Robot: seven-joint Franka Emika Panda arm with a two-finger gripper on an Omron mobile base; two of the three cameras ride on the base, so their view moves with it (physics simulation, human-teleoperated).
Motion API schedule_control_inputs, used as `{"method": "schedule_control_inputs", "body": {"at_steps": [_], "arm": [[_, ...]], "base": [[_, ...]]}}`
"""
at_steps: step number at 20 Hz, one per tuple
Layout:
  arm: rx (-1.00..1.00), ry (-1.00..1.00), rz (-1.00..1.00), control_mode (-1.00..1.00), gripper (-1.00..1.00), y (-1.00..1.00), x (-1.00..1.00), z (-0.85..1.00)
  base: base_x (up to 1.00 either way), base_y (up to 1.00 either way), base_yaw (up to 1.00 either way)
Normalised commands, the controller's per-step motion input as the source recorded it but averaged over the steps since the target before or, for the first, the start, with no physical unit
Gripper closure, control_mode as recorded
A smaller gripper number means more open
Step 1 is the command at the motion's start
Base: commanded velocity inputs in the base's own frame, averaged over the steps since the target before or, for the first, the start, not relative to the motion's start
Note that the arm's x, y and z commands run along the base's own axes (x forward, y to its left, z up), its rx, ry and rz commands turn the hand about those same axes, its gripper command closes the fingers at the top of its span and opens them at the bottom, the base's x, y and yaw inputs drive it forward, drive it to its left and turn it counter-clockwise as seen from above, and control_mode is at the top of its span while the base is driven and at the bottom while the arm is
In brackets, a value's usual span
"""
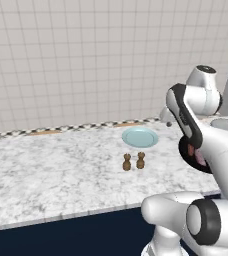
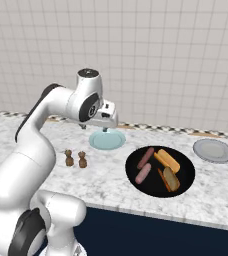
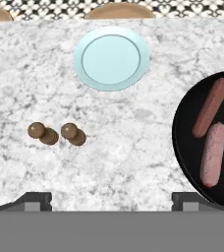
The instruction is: Place one bun and one sausage from the bowl on each plate.
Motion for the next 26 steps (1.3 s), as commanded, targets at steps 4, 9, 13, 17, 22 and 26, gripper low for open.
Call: {"method": "schedule_control_inputs", "body": {"at_steps": [4,9,13,17,22,26], "arm": [[-0.06,0.02,0.0,-1.0,-1.0,-1.0,0.0,-0.17],[-0.14,0.05,0.0,-1.0,-1.0,-1.0,0.0,-0.14],[-0.09,0.1,0.0,-1.0,-1.0,-1.0,0.06,-0.46],[-0.13,0.04,0.0,-1.0,-1.0,-1.0,0.0,-0.56],[-0.1,0.2,0.0,-1.0,-1.0,-0.9,0.01,-0.59],[-0.02,0.12,0.0,-1.0,-1.0,-0.5,0.01,-0.56]], "base": [[0.0,0.0,0.0],[0.0,0.0,0.0],[0.0,0.0,0.0],[0.0,0.0,0.0],[0.0,0.0,0.0],[0.0,0.0,0.0]]}}
